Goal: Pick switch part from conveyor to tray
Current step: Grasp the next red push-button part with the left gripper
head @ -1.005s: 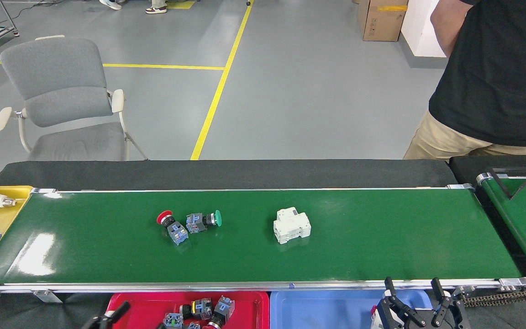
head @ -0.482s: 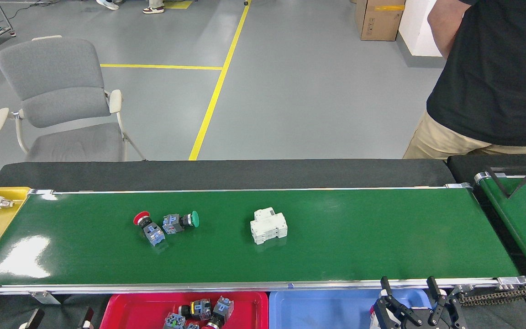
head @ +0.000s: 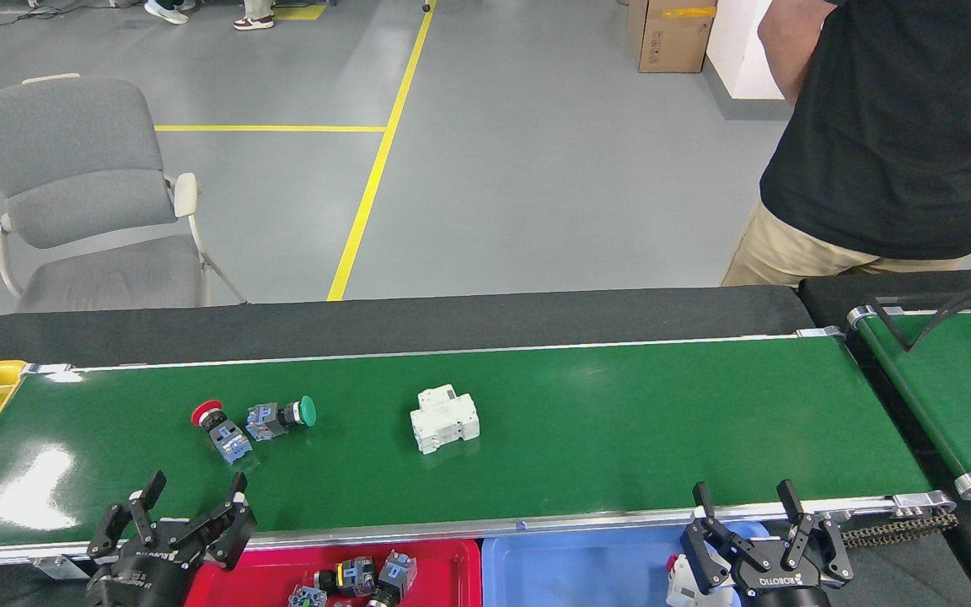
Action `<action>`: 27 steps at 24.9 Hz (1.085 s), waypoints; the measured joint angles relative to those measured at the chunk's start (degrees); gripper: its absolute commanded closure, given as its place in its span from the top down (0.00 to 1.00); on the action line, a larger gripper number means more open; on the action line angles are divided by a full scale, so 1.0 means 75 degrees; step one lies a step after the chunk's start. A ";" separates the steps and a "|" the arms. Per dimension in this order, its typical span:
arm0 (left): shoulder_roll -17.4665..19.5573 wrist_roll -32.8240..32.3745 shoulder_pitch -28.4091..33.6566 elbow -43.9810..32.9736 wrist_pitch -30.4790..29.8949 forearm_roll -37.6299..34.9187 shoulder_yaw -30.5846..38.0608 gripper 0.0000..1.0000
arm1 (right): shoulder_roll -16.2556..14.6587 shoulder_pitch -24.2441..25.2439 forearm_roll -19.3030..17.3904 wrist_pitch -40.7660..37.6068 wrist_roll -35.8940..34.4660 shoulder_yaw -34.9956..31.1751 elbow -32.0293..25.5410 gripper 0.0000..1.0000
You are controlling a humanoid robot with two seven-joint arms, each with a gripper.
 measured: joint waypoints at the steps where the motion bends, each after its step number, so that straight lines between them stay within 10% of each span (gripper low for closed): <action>1: 0.0111 -0.0002 -0.0062 0.0093 0.0009 0.0000 -0.0001 0.99 | 0.0000 -0.0002 -0.0001 -0.0001 0.0009 0.0000 0.0010 0.99; 10: 0.0621 -0.0032 -0.1378 0.2028 0.0450 -0.0007 -0.0064 0.98 | 0.0000 -0.0057 -0.0002 -0.0166 0.0025 0.0100 0.0026 0.99; 12: 0.0865 -0.0019 -0.1631 0.2494 0.0602 -0.0007 -0.0181 0.85 | 0.0000 -0.0058 -0.0002 -0.0198 0.0025 0.0114 0.0027 0.99; 15: 0.1065 0.0025 -0.1832 0.2977 0.0678 0.0047 -0.0222 0.36 | 0.0000 -0.0057 -0.0002 -0.0217 0.0025 0.0235 0.0037 0.99; 18: 0.1088 0.0213 -0.1839 0.3207 0.0599 0.0170 -0.0226 0.20 | 0.0000 -0.0057 -0.0002 -0.0232 0.0025 0.0432 0.0042 0.99; 27: 0.1081 0.0547 -0.0423 0.1607 -0.1394 0.1212 -0.0244 0.14 | 0.0000 0.0051 -0.0002 -0.0263 0.0027 0.0456 0.0043 0.99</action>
